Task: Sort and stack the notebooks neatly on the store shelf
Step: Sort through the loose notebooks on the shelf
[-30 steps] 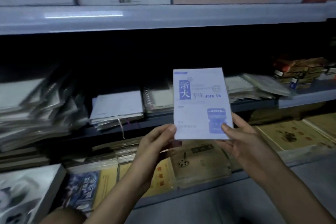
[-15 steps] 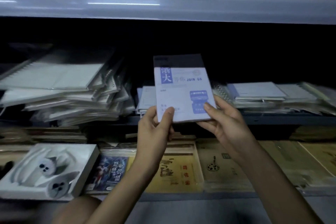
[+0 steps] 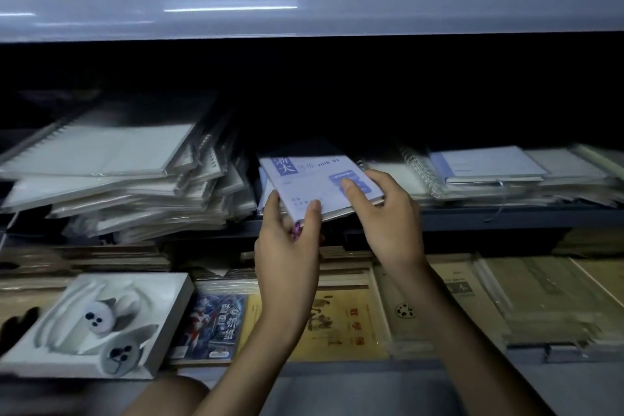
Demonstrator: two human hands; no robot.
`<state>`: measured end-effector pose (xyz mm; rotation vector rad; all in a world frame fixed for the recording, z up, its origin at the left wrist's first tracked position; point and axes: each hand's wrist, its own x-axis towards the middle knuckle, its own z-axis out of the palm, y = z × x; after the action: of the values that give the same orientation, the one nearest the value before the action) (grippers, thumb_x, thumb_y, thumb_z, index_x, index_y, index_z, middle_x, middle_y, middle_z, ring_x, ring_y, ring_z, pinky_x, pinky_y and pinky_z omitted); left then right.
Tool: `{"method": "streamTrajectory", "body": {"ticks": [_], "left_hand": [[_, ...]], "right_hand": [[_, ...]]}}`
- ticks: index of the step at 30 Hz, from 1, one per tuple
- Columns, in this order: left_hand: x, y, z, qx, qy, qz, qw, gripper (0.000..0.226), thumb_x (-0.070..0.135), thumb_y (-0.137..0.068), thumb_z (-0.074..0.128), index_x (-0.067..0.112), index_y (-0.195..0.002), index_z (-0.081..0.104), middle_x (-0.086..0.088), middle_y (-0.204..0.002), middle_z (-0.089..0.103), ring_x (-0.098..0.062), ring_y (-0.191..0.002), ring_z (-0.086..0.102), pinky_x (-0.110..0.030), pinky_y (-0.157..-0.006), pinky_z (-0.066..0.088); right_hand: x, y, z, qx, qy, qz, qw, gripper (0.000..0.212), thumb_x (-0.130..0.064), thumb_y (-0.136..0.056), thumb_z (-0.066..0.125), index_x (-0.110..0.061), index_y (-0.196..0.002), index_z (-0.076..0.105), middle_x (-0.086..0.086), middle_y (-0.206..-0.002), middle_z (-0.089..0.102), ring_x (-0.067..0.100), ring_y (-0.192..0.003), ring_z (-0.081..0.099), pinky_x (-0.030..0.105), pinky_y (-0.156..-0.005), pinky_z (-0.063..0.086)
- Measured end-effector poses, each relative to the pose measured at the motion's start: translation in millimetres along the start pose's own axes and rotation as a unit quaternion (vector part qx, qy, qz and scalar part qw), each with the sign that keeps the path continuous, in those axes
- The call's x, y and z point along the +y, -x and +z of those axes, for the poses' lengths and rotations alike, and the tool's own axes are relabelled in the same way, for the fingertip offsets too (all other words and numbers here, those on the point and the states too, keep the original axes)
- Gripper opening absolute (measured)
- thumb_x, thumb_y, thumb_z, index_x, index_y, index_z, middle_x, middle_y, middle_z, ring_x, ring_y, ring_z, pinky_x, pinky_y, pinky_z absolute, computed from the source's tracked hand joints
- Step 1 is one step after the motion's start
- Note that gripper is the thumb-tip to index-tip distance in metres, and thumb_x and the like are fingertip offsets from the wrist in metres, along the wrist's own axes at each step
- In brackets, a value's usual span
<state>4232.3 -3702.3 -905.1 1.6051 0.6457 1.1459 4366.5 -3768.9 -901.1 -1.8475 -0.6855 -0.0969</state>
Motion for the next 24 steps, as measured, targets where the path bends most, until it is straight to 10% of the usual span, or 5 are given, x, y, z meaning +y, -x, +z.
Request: {"method": "streamTrajectory", "body": {"ticks": [11, 18, 24], "left_hand": [[-11, -13, -3, 0.038, -0.034, 0.017, 0.999, 0.042, 0.040, -0.102, 0.066, 0.024, -0.140, 0.061, -0.001, -0.067, 0.040, -0.006, -0.057, 0.038, -0.020, -0.054, 0.036], [-9, -13, 2, 0.071, -0.065, 0.014, 0.995, 0.060, 0.045, -0.101, 0.065, 0.019, -0.153, 0.052, -0.004, -0.071, 0.046, -0.006, -0.061, 0.045, -0.026, -0.060, 0.043], [-2, 13, 5, 0.079, -0.060, 0.019, 0.995, 0.048, 0.034, -0.100, 0.069, 0.028, -0.145, 0.054, 0.010, -0.070, 0.055, -0.004, -0.064, 0.055, -0.027, -0.066, 0.047]], "right_hand": [[-6, -7, -3, -0.077, 0.047, 0.003, 0.996, 0.050, -0.065, -0.103, 0.030, -0.037, -0.139, 0.052, -0.008, -0.087, 0.066, 0.013, -0.075, 0.064, 0.030, -0.067, 0.051], [13, 15, -28, -0.072, 0.055, 0.038, 0.995, 0.063, -0.074, -0.097, 0.027, -0.043, -0.152, 0.030, -0.001, -0.093, 0.073, 0.020, -0.080, 0.071, 0.048, -0.078, 0.061], [25, 33, -66, -0.028, 0.141, -0.011, 0.990, 0.054, -0.038, -0.105, 0.051, -0.025, -0.155, 0.036, -0.001, -0.058, 0.061, 0.013, -0.051, 0.059, 0.034, -0.050, 0.052]]}}
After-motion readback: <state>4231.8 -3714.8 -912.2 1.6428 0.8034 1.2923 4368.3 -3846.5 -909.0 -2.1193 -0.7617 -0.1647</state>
